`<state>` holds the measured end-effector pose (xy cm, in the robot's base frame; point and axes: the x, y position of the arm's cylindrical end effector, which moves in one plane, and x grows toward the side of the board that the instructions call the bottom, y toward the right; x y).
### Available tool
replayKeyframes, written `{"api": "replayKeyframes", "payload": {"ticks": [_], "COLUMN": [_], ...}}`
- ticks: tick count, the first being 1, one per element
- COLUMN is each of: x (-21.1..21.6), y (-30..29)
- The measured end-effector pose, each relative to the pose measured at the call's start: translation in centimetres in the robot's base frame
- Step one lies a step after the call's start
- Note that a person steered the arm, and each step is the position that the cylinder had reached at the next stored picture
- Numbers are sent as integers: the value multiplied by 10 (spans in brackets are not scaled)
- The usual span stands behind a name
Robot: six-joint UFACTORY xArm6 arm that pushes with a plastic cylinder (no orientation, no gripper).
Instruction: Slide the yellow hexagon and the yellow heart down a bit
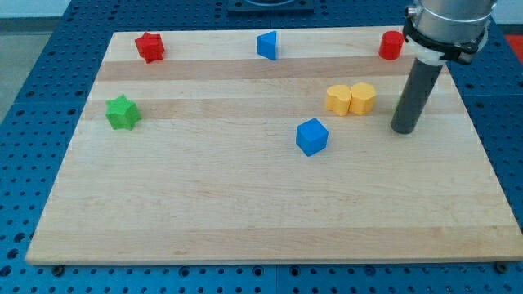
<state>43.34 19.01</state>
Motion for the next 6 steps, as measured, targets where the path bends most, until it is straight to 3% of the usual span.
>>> {"api": "replayKeyframes", "payload": {"ticks": [4,6], "x": [-6,16], "y": [0,3]}}
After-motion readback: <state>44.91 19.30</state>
